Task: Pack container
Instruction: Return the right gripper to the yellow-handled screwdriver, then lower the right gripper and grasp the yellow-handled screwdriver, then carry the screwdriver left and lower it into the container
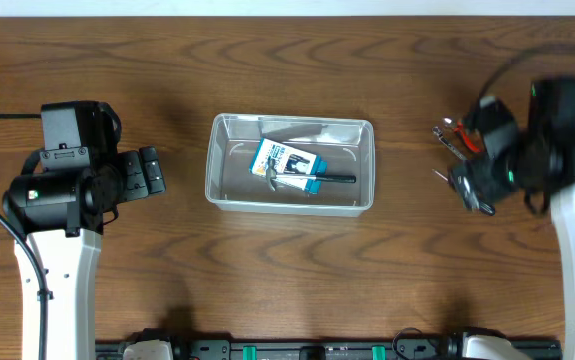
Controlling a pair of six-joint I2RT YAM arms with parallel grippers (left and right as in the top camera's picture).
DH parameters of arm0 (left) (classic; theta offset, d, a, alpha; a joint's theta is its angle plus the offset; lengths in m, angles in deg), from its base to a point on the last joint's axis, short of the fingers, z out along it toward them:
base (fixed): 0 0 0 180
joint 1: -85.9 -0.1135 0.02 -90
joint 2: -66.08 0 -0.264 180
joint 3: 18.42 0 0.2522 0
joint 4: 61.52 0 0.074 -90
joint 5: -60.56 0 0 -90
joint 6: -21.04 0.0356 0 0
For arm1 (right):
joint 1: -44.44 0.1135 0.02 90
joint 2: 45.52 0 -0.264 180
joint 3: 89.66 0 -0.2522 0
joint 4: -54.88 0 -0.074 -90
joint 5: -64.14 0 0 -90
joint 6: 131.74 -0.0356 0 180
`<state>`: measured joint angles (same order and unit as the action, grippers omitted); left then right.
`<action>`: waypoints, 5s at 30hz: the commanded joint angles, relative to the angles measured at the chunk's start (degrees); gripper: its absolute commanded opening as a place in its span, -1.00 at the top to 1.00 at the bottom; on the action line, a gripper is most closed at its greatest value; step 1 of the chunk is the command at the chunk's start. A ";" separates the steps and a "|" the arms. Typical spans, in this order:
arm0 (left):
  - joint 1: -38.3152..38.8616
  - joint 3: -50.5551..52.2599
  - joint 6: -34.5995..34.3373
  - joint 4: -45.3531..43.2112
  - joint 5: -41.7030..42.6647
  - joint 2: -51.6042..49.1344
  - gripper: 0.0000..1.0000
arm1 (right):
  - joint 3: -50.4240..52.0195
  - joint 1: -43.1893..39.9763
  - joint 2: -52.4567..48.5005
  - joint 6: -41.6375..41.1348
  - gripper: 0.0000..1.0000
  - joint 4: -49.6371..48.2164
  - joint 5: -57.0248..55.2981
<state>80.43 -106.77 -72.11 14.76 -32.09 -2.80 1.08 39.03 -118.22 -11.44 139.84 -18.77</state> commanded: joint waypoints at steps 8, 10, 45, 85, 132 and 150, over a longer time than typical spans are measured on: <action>-0.24 -0.26 -0.59 0.00 0.37 0.42 -0.96 | 14.34 -6.01 -1.51 8.28 -0.99 -8.92 -2.95; -0.24 -0.26 -0.55 0.15 0.35 0.42 -0.96 | 13.11 -6.29 -3.28 7.85 -0.99 -10.01 -3.32; -0.24 -0.26 -0.55 0.15 0.33 0.42 -0.96 | 12.46 -7.98 -34.03 17.14 -0.97 -20.39 -7.04; -0.24 -0.26 -0.55 1.33 0.33 0.42 -0.96 | 12.50 -10.64 -39.89 14.51 -0.68 -23.63 -3.41; -0.24 -0.26 -0.52 1.29 0.31 0.42 -0.96 | 12.50 -10.27 -39.80 12.55 0.58 -24.13 -3.39; -0.24 -0.26 -0.50 1.25 0.31 0.42 -0.96 | 1.05 -4.37 -30.49 11.45 0.97 -15.87 -2.36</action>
<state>80.43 -106.77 -72.14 15.90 -31.90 -2.80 6.83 31.88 -153.54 0.72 123.20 -23.01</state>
